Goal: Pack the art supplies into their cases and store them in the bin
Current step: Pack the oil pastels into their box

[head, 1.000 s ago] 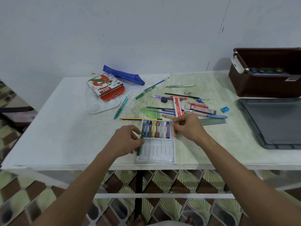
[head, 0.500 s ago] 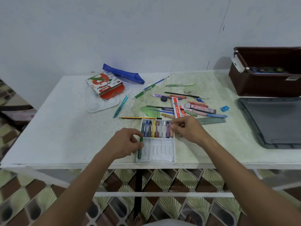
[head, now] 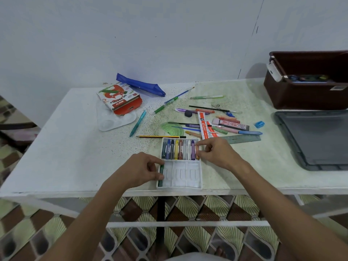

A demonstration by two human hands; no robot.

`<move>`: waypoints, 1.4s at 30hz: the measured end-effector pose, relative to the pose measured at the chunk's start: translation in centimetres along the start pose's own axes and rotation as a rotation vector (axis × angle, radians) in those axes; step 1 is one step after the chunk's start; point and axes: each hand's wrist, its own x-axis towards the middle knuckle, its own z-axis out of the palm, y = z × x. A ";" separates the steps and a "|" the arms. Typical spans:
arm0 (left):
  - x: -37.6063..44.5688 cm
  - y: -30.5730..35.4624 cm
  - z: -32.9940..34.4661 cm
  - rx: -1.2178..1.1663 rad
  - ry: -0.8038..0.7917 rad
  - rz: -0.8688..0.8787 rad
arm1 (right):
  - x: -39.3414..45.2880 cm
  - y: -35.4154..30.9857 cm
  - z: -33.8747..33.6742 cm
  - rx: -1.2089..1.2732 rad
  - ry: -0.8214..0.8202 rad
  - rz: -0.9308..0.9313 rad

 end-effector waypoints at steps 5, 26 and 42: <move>0.3 0.1 -0.5 0.043 -0.035 0.011 | 0.1 0.0 -0.2 0.012 -0.016 0.001; 13.5 8.1 0.4 0.308 0.071 0.240 | 4.3 2.3 -4.7 -0.326 0.206 0.177; 10.3 7.5 -2.6 -0.143 0.247 0.163 | 2.1 0.2 -3.7 -0.095 0.264 0.080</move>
